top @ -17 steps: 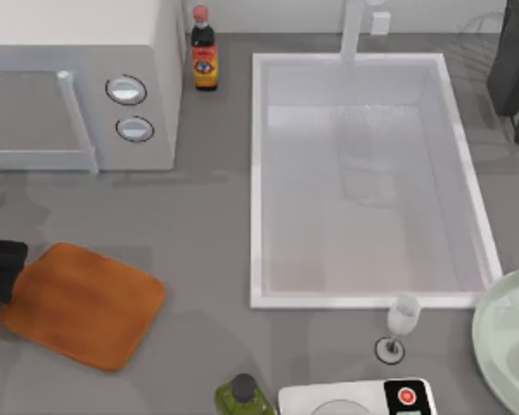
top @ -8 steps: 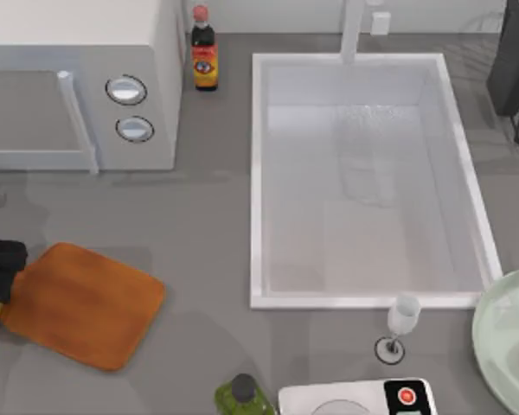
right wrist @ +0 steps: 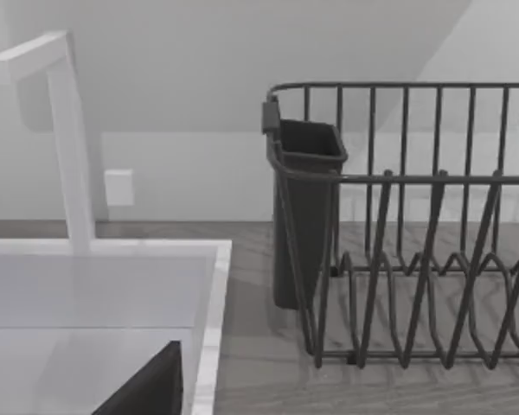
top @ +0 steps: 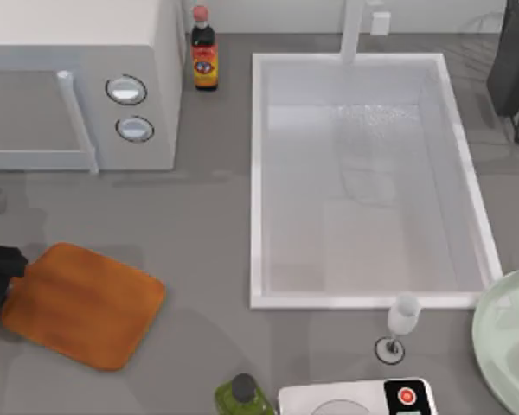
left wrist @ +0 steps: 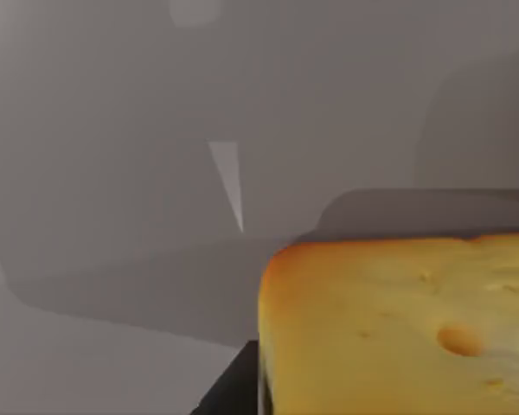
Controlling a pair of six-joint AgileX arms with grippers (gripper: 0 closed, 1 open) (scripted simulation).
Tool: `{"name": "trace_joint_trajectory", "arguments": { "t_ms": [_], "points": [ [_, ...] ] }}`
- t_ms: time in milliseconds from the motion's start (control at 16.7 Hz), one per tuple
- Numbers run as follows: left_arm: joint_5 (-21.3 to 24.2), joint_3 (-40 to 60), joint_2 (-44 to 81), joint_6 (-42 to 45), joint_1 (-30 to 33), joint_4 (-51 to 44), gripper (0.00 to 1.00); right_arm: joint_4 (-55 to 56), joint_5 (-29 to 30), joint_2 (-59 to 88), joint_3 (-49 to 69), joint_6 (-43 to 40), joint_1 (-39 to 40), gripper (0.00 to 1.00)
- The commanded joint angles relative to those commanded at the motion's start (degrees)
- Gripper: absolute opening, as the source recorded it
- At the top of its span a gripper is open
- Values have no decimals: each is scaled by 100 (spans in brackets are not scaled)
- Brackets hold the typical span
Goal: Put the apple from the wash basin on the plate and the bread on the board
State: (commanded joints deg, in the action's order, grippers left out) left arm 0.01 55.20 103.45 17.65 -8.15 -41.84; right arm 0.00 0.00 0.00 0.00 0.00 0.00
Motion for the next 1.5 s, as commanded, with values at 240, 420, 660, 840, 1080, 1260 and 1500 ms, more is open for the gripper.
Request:
{"name": "trace_joint_trajectory", "arguments": {
  "t_ms": [240, 420, 660, 840, 1080, 1260, 1500],
  "points": [
    [37, 30, -82, -3, 6, -27, 0, 0, 0, 0, 0, 0, 0, 100],
    [39, 166, -132, -2, 2, -214, 0, 0, 0, 0, 0, 0, 0, 100],
    [36, 577, -334, -5, 12, -882, 0, 0, 0, 0, 0, 0, 0, 100],
    [37, 860, -494, -16, 11, -1284, 0, 0, 0, 0, 0, 0, 0, 100],
    [38, 1260, -703, -20, 20, -1959, 0, 0, 0, 0, 0, 0, 0, 100],
    [35, 1504, -903, -32, 24, -2325, 0, 0, 0, 0, 0, 0, 0, 100],
    [31, 1499, -887, -24, 16, -2328, 0, 0, 0, 0, 0, 0, 0, 100]
  ]
}}
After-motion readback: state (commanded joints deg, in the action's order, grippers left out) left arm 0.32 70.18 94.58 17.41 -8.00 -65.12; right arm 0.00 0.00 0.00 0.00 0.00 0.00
